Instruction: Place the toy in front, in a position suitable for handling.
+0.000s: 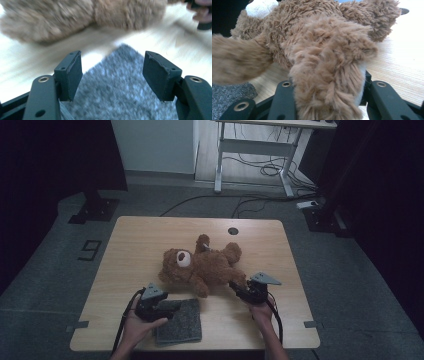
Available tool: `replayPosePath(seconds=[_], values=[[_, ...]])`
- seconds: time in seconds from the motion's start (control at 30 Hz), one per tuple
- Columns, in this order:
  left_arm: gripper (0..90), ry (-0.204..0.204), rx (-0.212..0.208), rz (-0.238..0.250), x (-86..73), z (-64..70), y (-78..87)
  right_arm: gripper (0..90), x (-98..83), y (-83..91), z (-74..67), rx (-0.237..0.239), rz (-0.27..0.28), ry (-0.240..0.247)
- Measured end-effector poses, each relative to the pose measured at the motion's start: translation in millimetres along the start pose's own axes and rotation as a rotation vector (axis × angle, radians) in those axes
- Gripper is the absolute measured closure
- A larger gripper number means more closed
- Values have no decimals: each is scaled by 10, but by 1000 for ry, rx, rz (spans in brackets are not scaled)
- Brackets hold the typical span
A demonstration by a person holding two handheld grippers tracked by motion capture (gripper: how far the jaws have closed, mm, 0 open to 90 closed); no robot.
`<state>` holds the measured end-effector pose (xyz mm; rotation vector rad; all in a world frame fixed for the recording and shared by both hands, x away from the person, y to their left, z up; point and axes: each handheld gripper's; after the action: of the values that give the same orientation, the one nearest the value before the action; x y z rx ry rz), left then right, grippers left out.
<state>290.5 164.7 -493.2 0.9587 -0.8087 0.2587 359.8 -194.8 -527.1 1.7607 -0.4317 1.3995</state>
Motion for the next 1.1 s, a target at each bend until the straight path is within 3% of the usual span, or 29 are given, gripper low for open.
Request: replayPosePath(seconds=[0.23,0.37,0.5,0.67,0.83,1.1], values=[[273,-50,-25,-102,-148,328,-341,583,-20,3,-4,-1,-2,-2],[218,-87,2,-141,-198,482,-503,582,-35,5,-6,-1,-3,-4],[186,-108,38,-174,-268,496,-602,579,-46,12,-5,-1,-5,-5],[191,-151,51,-158,-329,467,-627,575,-52,11,-3,-4,-5,-9],[296,-173,60,-134,-352,426,-597,574,-58,13,-9,-7,-7,-8],[653,-153,46,-85,-366,274,-507,573,-70,19,-14,-8,-9,-8]])
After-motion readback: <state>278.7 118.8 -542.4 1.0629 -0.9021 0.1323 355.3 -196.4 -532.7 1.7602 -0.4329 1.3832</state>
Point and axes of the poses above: each handheld gripper's, and its own axes: y roughly backward along the jaws, x roughly out of its top, z roughly to its right, and after that the axes turned 12 degrees about y, right-handed
